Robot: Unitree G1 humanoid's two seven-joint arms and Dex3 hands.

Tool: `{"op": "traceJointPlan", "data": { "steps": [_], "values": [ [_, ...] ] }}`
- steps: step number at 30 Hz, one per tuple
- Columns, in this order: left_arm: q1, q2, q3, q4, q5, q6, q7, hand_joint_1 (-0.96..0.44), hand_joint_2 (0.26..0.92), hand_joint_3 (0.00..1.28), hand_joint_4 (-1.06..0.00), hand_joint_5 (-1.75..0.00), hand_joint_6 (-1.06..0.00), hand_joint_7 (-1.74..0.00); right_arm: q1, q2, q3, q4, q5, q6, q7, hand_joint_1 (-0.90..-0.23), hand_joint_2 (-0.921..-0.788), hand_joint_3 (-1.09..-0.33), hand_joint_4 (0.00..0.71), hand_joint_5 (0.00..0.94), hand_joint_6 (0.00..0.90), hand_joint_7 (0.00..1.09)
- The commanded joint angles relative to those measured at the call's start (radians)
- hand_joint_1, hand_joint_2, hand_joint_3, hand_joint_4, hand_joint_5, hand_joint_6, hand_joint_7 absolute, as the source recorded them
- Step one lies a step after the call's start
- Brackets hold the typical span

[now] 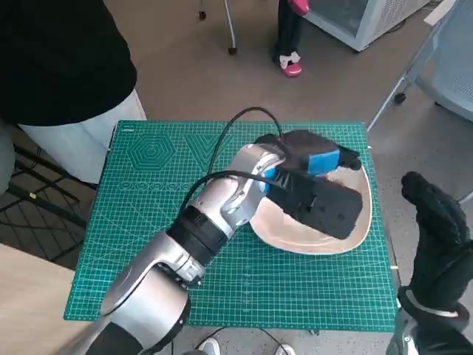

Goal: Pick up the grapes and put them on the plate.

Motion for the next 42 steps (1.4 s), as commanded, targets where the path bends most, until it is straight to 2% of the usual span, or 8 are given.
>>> {"op": "traceJointPlan", "data": {
  "steps": [1, 6, 13, 21, 25, 32, 38, 42],
  "values": [
    [-0.016, 0.016, 0.017, 0.025, -0.037, -0.068, -0.015, -0.57, 0.862, 0.02, -0.01, -0.01, -0.13, 0.0, 0.012, 0.011, 0.012, 0.016, -0.01, 0.011, -0.011, -0.597, -0.921, -0.885, 0.38, 0.001, 0.124, 0.3],
    [0.008, 0.044, 0.076, 0.061, -0.12, -0.18, -0.038, -0.58, 0.87, 0.02, 0.0, 0.0, -0.13, 0.0, 0.002, 0.014, 0.019, 0.031, -0.012, 0.005, -0.01, -0.599, -0.921, -0.884, 0.381, 0.001, 0.124, 0.3],
    [0.077, 0.102, 0.189, 0.076, -0.246, -0.328, -0.011, -0.53, 0.883, 0.01, -0.02, -0.01, -0.16, -0.01, -0.015, 0.017, 0.03, 0.057, -0.012, -0.006, -0.008, -0.602, -0.921, -0.879, 0.384, 0.003, 0.124, 0.3],
    [0.166, 0.123, 0.42, 0.162, -0.506, -0.442, -0.063, -0.54, 0.917, 0.07, -0.07, -0.02, -0.2, -0.02, -0.034, 0.018, 0.044, 0.089, -0.01, -0.018, -0.004, -0.607, -0.921, -0.87, 0.389, 0.004, 0.12, 0.29],
    [0.227, 0.12, 0.536, 0.145, -0.646, -0.465, -0.105, -0.54, 0.92, 0.08, -0.09, -0.02, -0.22, -0.03, -0.043, 0.016, 0.047, 0.106, -0.001, -0.023, 0.003, -0.61, -0.921, -0.866, 0.391, 0.005, 0.122, 0.29],
    [0.333, 0.119, 0.673, 0.077, -0.824, -0.471, -0.181, -0.45, 0.921, 0.12, -0.11, -0.01, -0.2, -0.01, -0.058, 0.009, 0.056, 0.122, 0.017, -0.021, 0.019, -0.612, -0.921, -0.861, 0.394, 0.006, 0.128, 0.28],
    [0.414, 0.136, 0.758, 0.024, -0.949, -0.41, -0.278, -0.41, 0.921, 0.15, -0.09, 0.0, -0.17, 0.0, -0.077, 0.002, 0.066, 0.138, 0.041, -0.01, 0.044, -0.608, -0.921, -0.858, 0.398, 0.006, 0.134, 0.28],
    [0.469, 0.14, 0.784, -0.012, -0.987, -0.396, -0.302, -0.4, 0.921, 0.16, -0.07, 0.0, -0.14, 0.0, -0.09, -0.004, 0.074, 0.15, 0.06, -0.002, 0.066, -0.605, -0.921, -0.857, 0.401, 0.007, 0.141, 0.27]
  ]
}}
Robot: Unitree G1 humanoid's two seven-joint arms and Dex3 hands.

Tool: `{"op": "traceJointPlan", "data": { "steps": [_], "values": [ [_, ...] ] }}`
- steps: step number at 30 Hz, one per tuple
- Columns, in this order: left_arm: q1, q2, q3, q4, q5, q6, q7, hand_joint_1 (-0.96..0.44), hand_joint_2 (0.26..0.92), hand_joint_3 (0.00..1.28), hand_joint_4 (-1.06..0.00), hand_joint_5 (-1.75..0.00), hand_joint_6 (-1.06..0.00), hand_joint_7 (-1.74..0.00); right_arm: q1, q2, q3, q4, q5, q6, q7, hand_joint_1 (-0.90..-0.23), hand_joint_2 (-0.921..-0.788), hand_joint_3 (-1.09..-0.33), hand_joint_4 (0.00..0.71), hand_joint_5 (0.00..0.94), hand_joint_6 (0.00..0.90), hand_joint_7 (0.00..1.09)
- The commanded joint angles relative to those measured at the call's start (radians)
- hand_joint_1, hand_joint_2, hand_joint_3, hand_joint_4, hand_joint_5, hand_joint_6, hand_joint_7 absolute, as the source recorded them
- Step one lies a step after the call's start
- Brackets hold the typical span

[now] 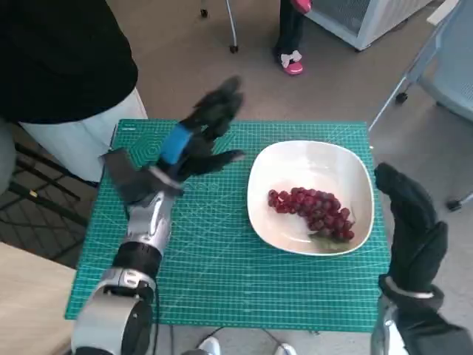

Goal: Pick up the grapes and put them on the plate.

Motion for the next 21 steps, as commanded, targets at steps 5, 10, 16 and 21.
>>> {"op": "traceJointPlan", "data": {
  "steps": [5, 10, 16, 21],
  "values": [
    [0.121, -0.003, 0.041, -0.114, -0.061, 0.037, -0.027, -0.4, 0.921, 0.18, -0.07, -0.01, -0.13, -0.01, -0.02, -0.014, 0.016, 0.041, 0.043, 0.028, 0.052, -0.605, -0.921, -0.853, 0.406, 0.007, 0.153, 0.27],
    [0.173, -0.013, 0.047, -0.175, -0.084, 0.079, -0.025, -0.41, 0.921, 0.18, -0.09, -0.01, -0.15, -0.02, -0.038, -0.02, 0.021, 0.059, 0.056, 0.029, 0.078, -0.61, -0.921, -0.848, 0.409, 0.007, 0.164, 0.25],
    [0.212, -0.018, 0.052, -0.224, -0.092, 0.114, -0.014, -0.42, 0.921, 0.16, -0.11, -0.01, -0.19, -0.03, -0.056, -0.027, 0.024, 0.077, 0.08, 0.032, 0.114, -0.611, -0.921, -0.85, 0.406, 0.003, 0.166, 0.24],
    [0.229, -0.016, 0.053, -0.24, -0.092, 0.129, -0.001, -0.42, 0.921, 0.16, -0.14, -0.02, -0.22, -0.04, -0.068, -0.032, 0.024, 0.084, 0.095, 0.043, 0.137, -0.609, -0.921, -0.851, 0.405, 0.002, 0.167, 0.24]
  ]
}}
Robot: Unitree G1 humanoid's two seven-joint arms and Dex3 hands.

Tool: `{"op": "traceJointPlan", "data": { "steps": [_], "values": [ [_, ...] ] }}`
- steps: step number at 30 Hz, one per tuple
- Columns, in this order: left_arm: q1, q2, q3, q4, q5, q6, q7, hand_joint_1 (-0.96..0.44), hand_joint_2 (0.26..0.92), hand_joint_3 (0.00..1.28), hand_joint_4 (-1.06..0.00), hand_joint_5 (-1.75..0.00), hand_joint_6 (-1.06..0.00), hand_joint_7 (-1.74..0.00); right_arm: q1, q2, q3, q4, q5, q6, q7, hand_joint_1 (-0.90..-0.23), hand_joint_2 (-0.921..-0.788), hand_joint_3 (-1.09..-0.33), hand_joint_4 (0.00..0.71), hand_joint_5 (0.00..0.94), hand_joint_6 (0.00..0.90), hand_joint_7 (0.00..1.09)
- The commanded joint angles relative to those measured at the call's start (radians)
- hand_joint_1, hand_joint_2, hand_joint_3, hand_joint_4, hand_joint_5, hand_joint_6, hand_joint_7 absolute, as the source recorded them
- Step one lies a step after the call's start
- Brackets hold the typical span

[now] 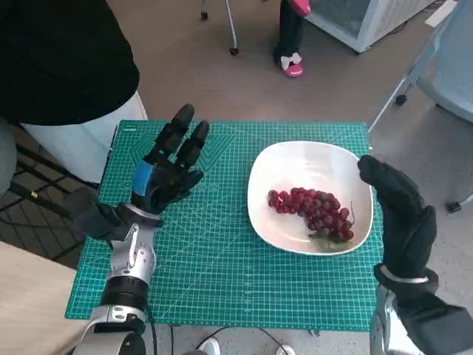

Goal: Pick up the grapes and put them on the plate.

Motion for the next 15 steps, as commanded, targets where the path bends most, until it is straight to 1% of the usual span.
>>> {"op": "traceJointPlan", "data": {
  "steps": [1, 15],
  "values": [
    [0.022, 0.002, 0.002, -0.033, -0.005, 0.018, 0.014, -0.42, 0.921, 0.16, -0.14, -0.02, -0.23, -0.04, -0.004, -0.01, 0.002, 0.021, 0.022, 0.025, 0.028, -0.608, -0.921, -0.852, 0.405, 0.002, 0.167, 0.24],
    [0.061, 0.005, -0.021, -0.079, 0.025, 0.009, 0.044, -0.41, 0.921, 0.16, -0.17, -0.01, -0.26, -0.03, -0.023, -0.012, -0.004, 0.036, 0.023, 0.026, 0.057, -0.609, -0.921, -0.858, 0.403, 0.001, 0.172, 0.23]
  ]
}}
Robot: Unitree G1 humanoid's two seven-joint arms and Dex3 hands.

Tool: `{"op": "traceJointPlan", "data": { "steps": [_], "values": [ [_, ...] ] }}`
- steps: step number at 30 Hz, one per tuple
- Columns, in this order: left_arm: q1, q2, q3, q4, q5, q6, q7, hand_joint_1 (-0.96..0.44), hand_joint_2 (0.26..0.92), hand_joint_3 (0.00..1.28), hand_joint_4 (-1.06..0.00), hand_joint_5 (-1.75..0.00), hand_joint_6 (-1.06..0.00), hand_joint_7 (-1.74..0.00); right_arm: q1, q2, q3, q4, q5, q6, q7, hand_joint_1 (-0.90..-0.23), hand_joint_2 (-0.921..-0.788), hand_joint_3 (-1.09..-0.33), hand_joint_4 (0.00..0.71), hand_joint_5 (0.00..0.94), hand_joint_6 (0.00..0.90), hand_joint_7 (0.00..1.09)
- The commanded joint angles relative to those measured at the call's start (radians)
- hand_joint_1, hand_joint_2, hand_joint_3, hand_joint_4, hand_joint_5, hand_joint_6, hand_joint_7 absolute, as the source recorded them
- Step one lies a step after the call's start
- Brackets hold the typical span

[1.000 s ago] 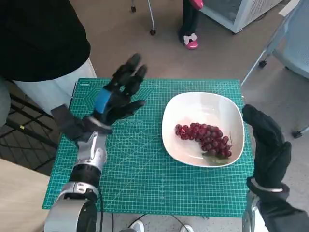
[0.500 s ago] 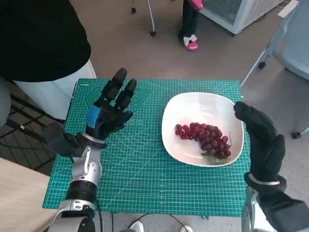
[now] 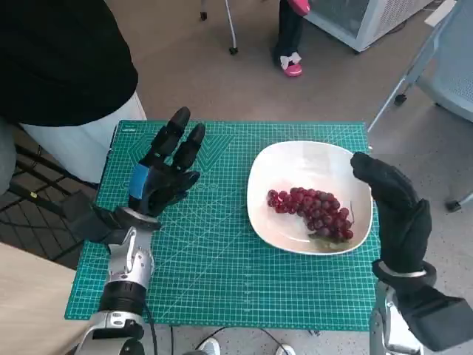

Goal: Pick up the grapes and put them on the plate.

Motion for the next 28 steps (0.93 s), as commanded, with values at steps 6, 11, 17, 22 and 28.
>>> {"op": "traceJointPlan", "data": {
  "steps": [6, 11, 17, 22, 28],
  "values": [
    [0.032, 0.006, -0.016, -0.026, 0.027, -0.017, 0.006, -0.4, 0.921, 0.16, -0.17, -0.01, -0.26, -0.03, -0.003, -0.009, -0.004, 0.023, 0.016, 0.01, 0.024, -0.619, -0.921, -0.856, 0.402, 0.0, 0.174, 0.23],
    [0.036, 0.005, -0.018, -0.023, 0.028, -0.022, 0.0, -0.39, 0.921, 0.17, -0.17, -0.01, -0.26, -0.03, -0.003, -0.01, -0.005, 0.019, 0.015, 0.014, 0.027, -0.621, -0.921, -0.857, 0.401, 0.0, 0.173, 0.23],
    [0.043, 0.004, -0.018, -0.022, 0.022, -0.02, -0.009, -0.39, 0.921, 0.17, -0.18, -0.01, -0.27, -0.02, -0.001, -0.011, -0.006, 0.015, 0.015, 0.015, 0.029, -0.621, -0.921, -0.857, 0.4, 0.0, 0.172, 0.23],
    [0.053, 0.001, -0.018, -0.032, 0.018, -0.015, -0.013, -0.39, 0.921, 0.18, -0.19, -0.01, -0.28, -0.02, 0.002, -0.011, -0.009, 0.012, 0.016, 0.016, 0.032, -0.621, -0.921, -0.855, 0.401, 0.001, 0.172, 0.23],
    [0.071, -0.001, -0.021, -0.057, 0.017, -0.011, -0.011, -0.39, 0.921, 0.18, -0.2, -0.01, -0.29, -0.03, 0.003, -0.011, -0.011, 0.007, 0.013, 0.02, 0.031, -0.617, -0.921, -0.855, 0.401, 0.001, 0.173, 0.23]
  ]
}}
